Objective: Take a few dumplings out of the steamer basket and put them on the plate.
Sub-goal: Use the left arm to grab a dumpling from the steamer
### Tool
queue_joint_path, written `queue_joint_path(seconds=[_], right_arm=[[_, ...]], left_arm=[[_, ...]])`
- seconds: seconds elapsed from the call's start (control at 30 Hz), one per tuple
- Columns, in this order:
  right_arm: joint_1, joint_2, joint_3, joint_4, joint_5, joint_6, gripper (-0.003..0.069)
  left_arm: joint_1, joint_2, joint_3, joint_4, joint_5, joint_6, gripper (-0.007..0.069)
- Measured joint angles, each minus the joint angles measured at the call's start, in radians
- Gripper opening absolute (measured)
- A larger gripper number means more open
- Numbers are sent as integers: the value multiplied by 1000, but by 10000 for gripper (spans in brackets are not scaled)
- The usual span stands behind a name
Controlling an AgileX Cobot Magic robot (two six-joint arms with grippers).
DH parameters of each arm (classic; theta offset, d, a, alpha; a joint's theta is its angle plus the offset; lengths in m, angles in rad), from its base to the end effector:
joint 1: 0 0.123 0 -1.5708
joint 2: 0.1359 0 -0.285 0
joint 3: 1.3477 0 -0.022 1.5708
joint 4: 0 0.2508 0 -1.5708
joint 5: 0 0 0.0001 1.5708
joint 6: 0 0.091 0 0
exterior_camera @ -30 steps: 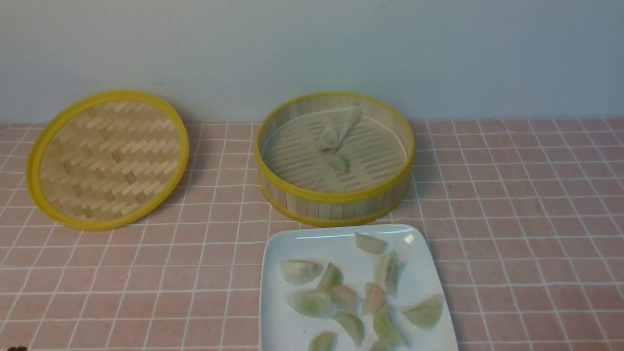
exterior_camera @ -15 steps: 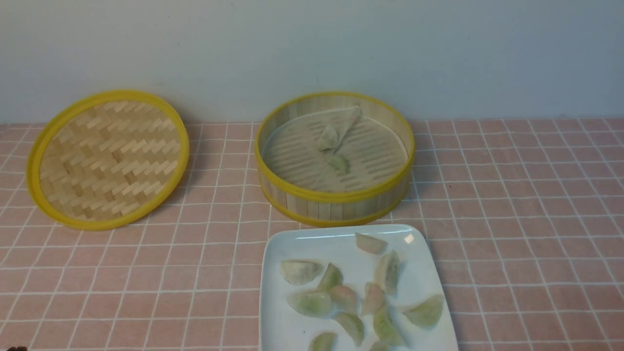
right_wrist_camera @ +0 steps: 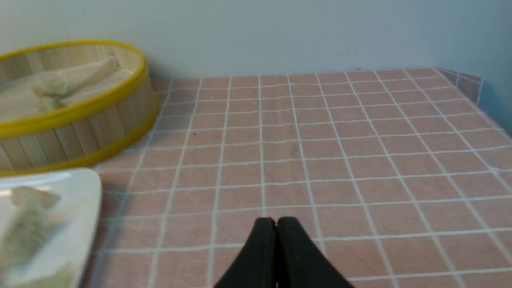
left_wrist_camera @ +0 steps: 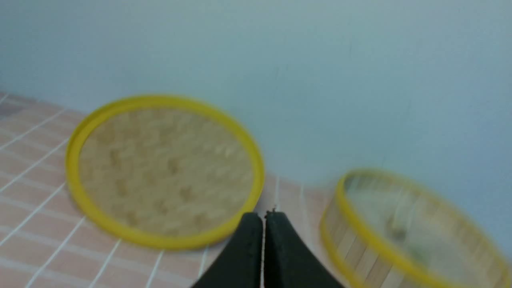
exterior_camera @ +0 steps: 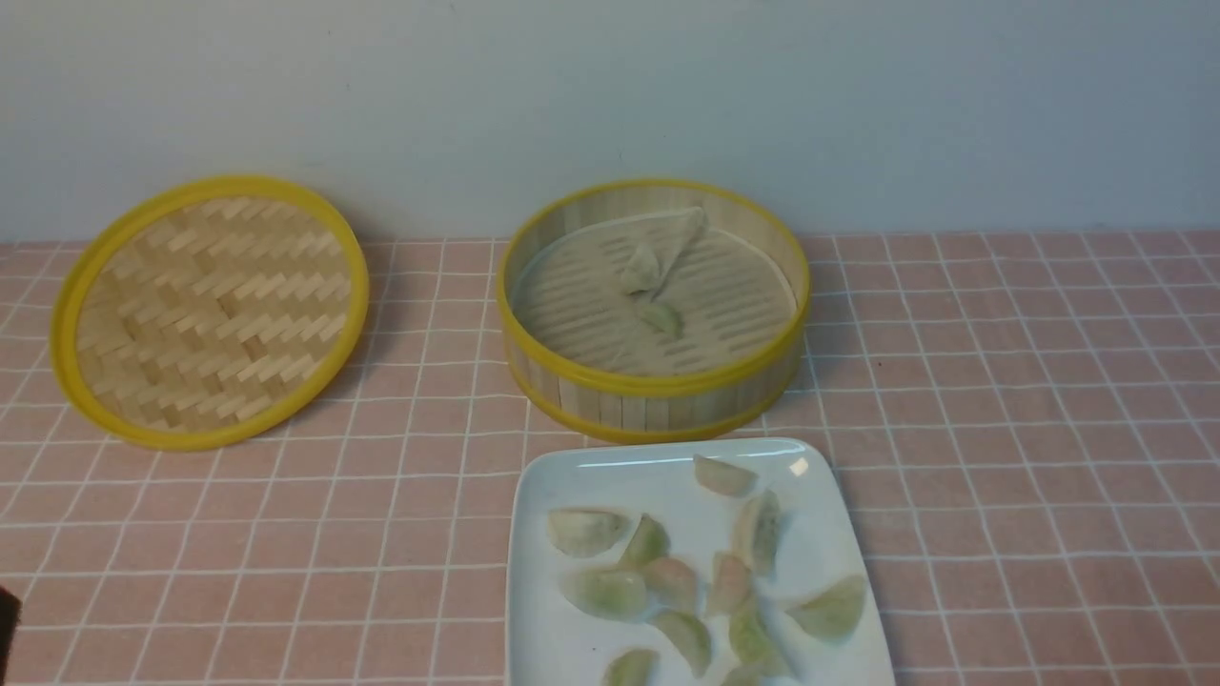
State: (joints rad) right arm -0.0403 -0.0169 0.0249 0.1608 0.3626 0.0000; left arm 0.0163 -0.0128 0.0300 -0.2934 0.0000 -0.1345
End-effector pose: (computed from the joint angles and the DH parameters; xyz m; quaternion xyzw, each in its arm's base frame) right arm 0.0528 0.0031 0.1735 0.0590 0.7963 0.0558 0.5995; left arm 0.0566 0.0009 0.2038 -0.1502 0.6652 -0.1495 0.7160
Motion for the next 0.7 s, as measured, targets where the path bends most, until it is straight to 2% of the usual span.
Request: queue_joint_path(seconds=[0.1, 0.13, 0.17, 0.2, 0.3, 0.37, 0.47, 0.5, 0.57, 0.63, 0.7], right_arm=[[0, 0, 4, 161, -68, 63, -10], [0, 0, 4, 311, -141, 130, -10], [0, 0, 4, 388, -179, 161, -10], [0, 0, 4, 517, -236, 200, -10], [0, 0, 4, 700, -326, 209, -10], [0, 0, 4, 757, -371, 187, -10], [0, 0, 4, 819, -427, 164, -10], [0, 0, 4, 820, -426, 163, -10], [0, 0, -50, 784, -323, 109, -10], [0, 10, -125, 729, -210, 47, -10], [0, 84, -278, 631, -60, -31, -10]], left_arm=[[0, 0, 0, -101, -146, -26, -6], [0, 0, 0, -150, -243, -42, -6], [0, 0, 0, -173, -304, -49, -6], [0, 0, -10, -190, -344, -51, -6], [0, 11, -93, -190, -291, -56, -6], [0, 61, -199, -163, -207, -56, -6], [0, 240, -447, -96, 45, -54, -6], [0, 253, -465, -91, 63, -52, -6], [0, 477, -720, -39, 345, 2, -6], [0, 596, -840, -29, 480, 44, -6], [0, 782, -997, -24, 733, 151, -6]])
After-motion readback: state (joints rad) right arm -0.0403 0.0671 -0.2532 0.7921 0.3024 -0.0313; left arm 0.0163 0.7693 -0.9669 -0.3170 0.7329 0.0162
